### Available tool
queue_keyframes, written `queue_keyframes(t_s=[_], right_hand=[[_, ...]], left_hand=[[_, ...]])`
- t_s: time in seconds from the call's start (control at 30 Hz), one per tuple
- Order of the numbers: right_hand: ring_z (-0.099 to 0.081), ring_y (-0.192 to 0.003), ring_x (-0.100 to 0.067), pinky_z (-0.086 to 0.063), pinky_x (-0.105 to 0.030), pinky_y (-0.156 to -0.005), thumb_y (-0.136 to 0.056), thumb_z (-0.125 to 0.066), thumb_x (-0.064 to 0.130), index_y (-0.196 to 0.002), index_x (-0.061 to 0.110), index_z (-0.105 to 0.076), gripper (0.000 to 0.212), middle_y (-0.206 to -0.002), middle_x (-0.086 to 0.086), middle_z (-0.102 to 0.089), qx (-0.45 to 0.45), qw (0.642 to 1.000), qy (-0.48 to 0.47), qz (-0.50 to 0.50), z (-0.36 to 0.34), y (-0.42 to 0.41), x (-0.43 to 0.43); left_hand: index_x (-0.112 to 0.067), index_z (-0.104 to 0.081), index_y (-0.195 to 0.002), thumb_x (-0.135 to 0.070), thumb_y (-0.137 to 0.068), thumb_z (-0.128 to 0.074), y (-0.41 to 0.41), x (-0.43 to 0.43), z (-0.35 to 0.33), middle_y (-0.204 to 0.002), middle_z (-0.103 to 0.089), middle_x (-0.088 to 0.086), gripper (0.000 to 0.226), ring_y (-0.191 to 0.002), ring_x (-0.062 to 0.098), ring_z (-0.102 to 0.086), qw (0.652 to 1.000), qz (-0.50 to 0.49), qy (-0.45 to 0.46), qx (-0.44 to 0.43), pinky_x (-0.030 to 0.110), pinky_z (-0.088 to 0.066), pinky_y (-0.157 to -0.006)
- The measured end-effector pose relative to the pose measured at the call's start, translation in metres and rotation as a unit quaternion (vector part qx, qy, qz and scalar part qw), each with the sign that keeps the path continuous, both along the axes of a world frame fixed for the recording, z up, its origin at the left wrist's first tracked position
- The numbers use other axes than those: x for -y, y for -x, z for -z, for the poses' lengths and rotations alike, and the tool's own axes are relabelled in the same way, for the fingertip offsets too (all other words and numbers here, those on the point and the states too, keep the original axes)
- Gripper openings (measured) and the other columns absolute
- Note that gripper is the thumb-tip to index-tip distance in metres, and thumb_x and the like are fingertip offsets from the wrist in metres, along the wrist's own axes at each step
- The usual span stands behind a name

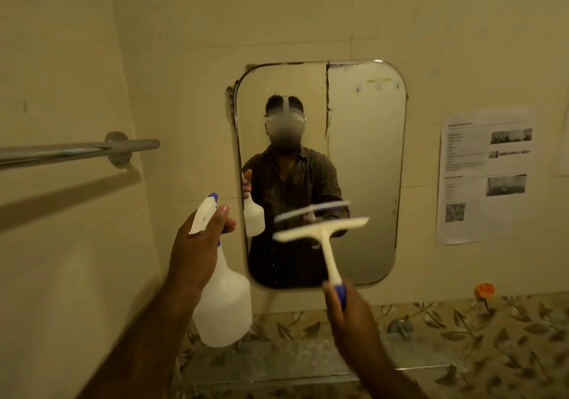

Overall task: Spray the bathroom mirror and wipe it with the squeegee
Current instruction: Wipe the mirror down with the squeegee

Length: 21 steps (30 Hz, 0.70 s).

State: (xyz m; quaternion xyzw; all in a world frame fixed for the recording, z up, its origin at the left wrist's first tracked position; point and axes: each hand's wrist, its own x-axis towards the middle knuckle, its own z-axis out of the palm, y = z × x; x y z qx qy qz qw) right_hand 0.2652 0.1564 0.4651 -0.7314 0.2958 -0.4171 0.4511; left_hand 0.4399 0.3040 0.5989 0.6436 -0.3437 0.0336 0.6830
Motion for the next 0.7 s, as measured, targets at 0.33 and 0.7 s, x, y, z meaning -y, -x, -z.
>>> queue_keyframes(t_s=[0.33,0.7], right_hand=[[-0.059,-0.060,-0.004,-0.052,-0.022,-0.056,-0.095,-0.046,0.055,-0.100,0.031,-0.058,0.027,-0.073,0.003,-0.062,0.086,0.995,0.042,0.011,-0.074,-0.016,0.046],[-0.064,-0.074,-0.025,-0.052,-0.037,-0.076,-0.097,-0.056,0.040,-0.096,0.008,-0.068,0.033,-0.073,-0.005,-0.062,-0.067,0.983,-0.134,0.106,0.078,0.041,0.015]], left_hand=[[-0.013,-0.066,-0.102,-0.049,-0.091,-0.048,0.010,0.026,-0.010,-0.096,-0.072,0.006,0.041,-0.097,0.023,-0.065,1.000,0.020,-0.002,0.004,0.028,-0.043,-0.079],[-0.021,-0.063,-0.108,-0.058,-0.087,-0.047,0.030,0.041,0.006,-0.102,-0.070,0.007,0.045,-0.097,0.025,-0.062,0.999,0.017,-0.027,-0.007,0.030,-0.040,-0.076]])
